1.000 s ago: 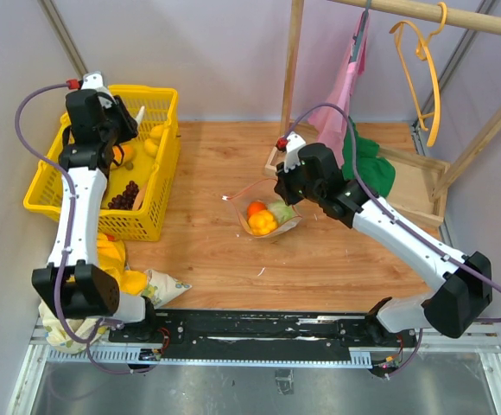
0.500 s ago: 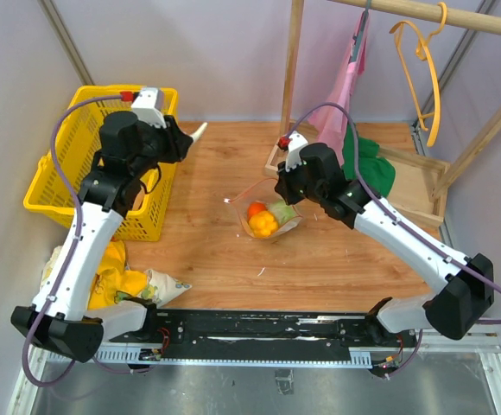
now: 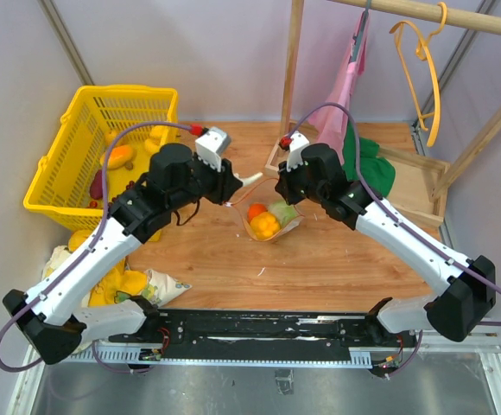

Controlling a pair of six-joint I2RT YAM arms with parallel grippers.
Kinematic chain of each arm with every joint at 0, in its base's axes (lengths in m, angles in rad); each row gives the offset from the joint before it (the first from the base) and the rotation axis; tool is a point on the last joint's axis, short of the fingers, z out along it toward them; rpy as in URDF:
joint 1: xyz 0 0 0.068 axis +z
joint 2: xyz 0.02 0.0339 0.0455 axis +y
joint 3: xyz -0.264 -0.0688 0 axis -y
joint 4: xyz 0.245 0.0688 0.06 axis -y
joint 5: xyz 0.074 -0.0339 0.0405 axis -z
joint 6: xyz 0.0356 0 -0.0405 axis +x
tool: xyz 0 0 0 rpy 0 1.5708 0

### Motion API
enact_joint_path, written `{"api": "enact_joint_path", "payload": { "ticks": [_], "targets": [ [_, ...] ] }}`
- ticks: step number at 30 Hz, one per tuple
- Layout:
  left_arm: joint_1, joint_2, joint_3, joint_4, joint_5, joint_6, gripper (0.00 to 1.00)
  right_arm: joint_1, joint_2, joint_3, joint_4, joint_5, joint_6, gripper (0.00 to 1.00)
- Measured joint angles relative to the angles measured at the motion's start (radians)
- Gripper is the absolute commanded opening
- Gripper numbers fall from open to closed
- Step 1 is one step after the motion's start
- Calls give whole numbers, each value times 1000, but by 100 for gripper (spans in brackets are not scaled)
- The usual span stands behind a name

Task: Place the food in the zip-top bag and seal the zipper
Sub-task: Place the fake vegetable in the zipper food storage bag.

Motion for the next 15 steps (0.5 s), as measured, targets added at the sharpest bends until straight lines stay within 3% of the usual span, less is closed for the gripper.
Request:
{"api": "enact_joint_path", "payload": {
  "ticks": [8, 15],
  "targets": [
    [-219, 44, -31, -10, -43, 98, 23, 0, 0, -5, 6, 0, 0, 1],
    [-295, 172, -12, -30, -109, 146, 25, 0, -2, -13, 7, 3, 0, 1]
  ]
}}
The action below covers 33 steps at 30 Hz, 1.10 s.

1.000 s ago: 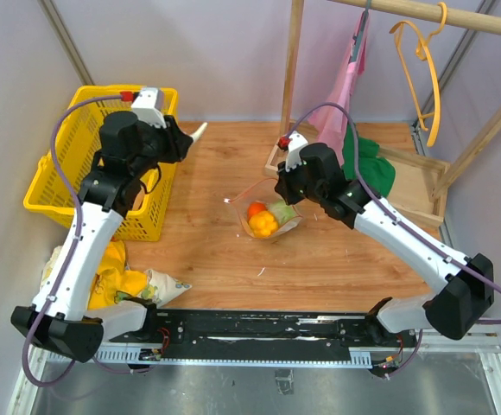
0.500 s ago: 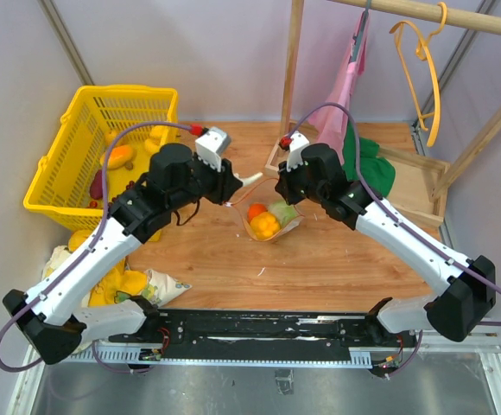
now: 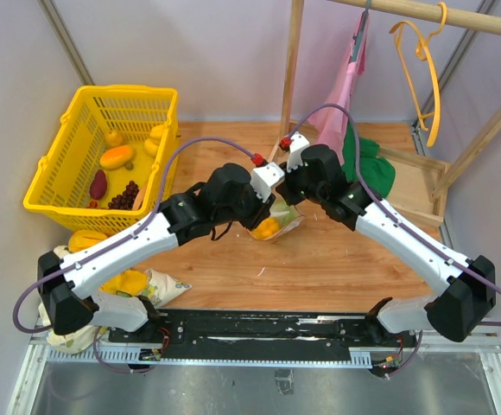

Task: Place the food in the zip-top bag and seal the zipper
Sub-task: Place the fake vegetable in the zipper food storage bag.

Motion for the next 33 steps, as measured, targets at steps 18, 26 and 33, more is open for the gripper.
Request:
{"api": "enact_joint_path", "payload": {
  "ticks": [18, 26, 33],
  "targets": [
    [-27, 77, -13, -35, -337, -75, 55, 0, -13, -4, 3, -1, 0, 1],
    [-46, 100, -24, -36, -447, -106, 66, 0, -13, -4, 5, -5, 1, 1],
    [-47, 102, -40, -28, -550, -154, 67, 0, -13, -5, 7, -21, 5, 1]
  ]
}}
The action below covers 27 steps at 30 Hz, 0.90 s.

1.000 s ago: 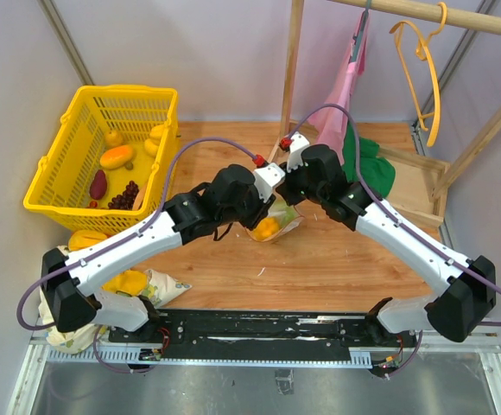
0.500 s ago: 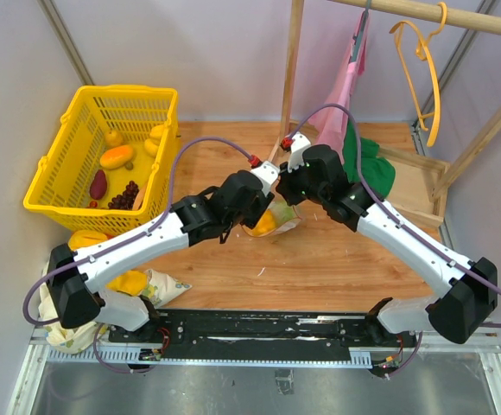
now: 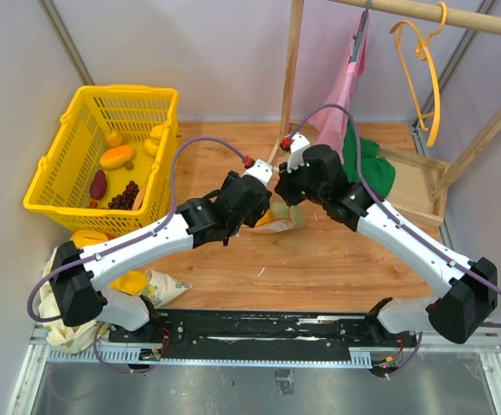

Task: Place the food in the zip-top bag and seal the zipper
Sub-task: Place the fake vegetable in the zipper food storage bag.

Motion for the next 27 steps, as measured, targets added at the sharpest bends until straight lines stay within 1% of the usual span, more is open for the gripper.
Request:
{"api": "enact_joint_path", "payload": {
  "ticks": [9, 14, 16, 21, 27],
  "targets": [
    [0, 0, -39, 24, -71, -78, 72, 0, 0, -6, 5, -22, 10, 1],
    [0, 0, -78, 71, -90, -111, 74, 0, 0, -8, 8, -35, 19, 1],
    [0, -3, -93, 95, -95, -122, 76, 0, 0, -8, 8, -39, 23, 1],
    [0, -29, -111, 122, -80, -137, 80, 0, 0, -8, 8, -48, 26, 1],
    [0, -117, -114, 134, -16, -136, 80, 0, 0, -8, 10, -49, 26, 1]
  ]
}}
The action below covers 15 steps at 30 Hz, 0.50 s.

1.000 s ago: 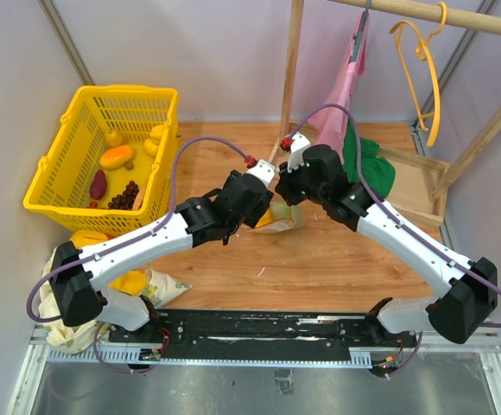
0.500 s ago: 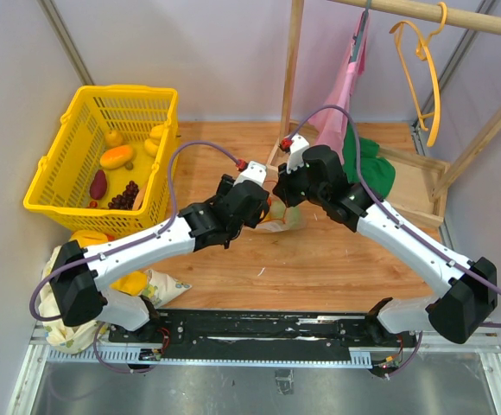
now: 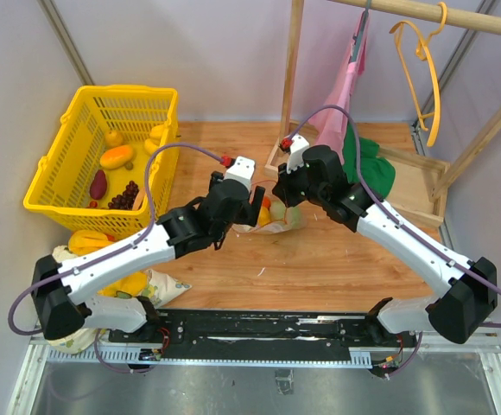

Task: Place the food in the zip-top bag and seal the zipper
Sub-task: Place the fake vegetable in the zipper food storage bag.

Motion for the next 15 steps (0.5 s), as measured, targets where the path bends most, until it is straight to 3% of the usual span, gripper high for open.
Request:
{"api": "enact_joint_path", "payload": {
  "ticks": [9, 15],
  "targets": [
    [0, -174, -80, 61, 238, 86, 78, 0, 0, 0, 3, 0, 0, 1],
    [0, -204, -125, 100, 445, 146, 76, 0, 0, 0, 3, 2, -1, 1]
  ]
}}
